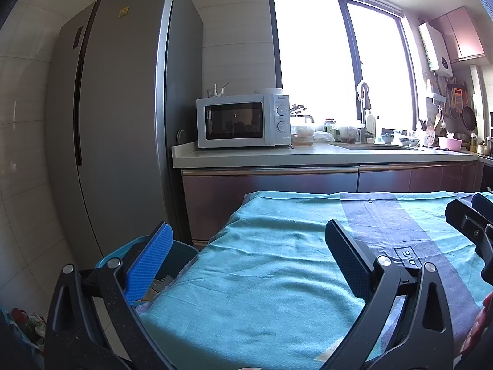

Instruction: Collect trash

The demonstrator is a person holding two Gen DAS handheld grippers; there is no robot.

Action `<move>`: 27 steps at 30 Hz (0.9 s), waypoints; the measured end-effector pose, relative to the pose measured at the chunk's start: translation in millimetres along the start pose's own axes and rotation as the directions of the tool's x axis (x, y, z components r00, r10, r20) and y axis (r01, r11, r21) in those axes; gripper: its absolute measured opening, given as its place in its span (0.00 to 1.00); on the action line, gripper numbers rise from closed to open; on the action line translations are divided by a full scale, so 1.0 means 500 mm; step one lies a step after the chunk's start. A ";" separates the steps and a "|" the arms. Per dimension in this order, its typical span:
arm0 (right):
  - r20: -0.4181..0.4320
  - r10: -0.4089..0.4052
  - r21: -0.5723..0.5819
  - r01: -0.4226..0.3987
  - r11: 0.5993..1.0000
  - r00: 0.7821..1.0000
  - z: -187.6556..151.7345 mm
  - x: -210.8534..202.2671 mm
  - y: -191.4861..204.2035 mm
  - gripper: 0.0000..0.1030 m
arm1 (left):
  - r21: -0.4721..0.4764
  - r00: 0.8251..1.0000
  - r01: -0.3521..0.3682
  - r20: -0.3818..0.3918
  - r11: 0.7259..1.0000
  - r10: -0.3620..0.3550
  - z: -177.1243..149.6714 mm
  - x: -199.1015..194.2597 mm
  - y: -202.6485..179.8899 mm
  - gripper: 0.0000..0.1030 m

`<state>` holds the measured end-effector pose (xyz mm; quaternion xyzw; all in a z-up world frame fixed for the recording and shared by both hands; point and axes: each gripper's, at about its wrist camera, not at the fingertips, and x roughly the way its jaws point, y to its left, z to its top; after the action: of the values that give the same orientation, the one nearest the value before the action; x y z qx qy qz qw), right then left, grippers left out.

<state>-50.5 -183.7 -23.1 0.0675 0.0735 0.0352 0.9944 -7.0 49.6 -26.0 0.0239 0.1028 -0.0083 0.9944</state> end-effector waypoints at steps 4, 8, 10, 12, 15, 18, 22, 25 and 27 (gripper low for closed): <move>-0.001 -0.002 0.000 0.002 1.000 1.000 -0.001 0.000 0.000 0.93 | 0.000 1.000 0.001 0.000 1.000 -0.001 -0.002 0.000 0.000 0.94; -0.001 -0.003 0.002 0.003 1.000 1.000 -0.001 -0.002 0.001 0.93 | 0.000 1.000 0.003 -0.001 1.000 -0.003 -0.002 0.001 -0.001 0.94; 0.001 -0.003 0.003 0.003 1.000 1.000 -0.001 -0.002 0.000 0.93 | 0.002 1.000 0.003 -0.001 1.000 -0.003 -0.003 0.002 -0.002 0.94; 0.001 -0.003 0.003 0.003 1.000 1.000 -0.001 -0.002 0.001 0.93 | 0.002 1.000 0.003 -0.001 1.000 -0.003 -0.004 0.003 -0.002 0.94; 0.002 -0.002 0.004 0.002 1.000 1.000 -0.001 -0.002 0.000 0.93 | 0.003 1.000 0.003 -0.001 1.000 -0.003 -0.003 0.002 -0.002 0.94; 0.000 -0.003 0.005 0.003 1.000 1.000 -0.001 -0.001 0.000 0.93 | 0.004 1.000 0.003 0.000 1.000 -0.003 -0.003 0.003 -0.002 0.94; 0.001 -0.006 0.006 0.006 1.000 1.000 -0.001 -0.002 0.001 0.93 | 0.003 1.000 0.003 -0.001 1.000 -0.003 -0.003 0.003 -0.003 0.94; 0.000 -0.004 0.007 0.004 1.000 1.000 -0.001 -0.002 0.001 0.93 | 0.003 1.000 0.003 -0.001 1.000 -0.003 -0.004 0.003 -0.003 0.94; -0.001 -0.007 0.008 0.007 1.000 1.000 -0.002 -0.003 0.002 0.93 | 0.004 1.000 0.003 -0.001 1.000 -0.003 -0.003 0.003 -0.003 0.94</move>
<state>-52.2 -182.6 -23.7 0.0713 0.0743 0.0316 0.9942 -5.8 48.2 -27.8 0.0257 0.1036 -0.0102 0.9942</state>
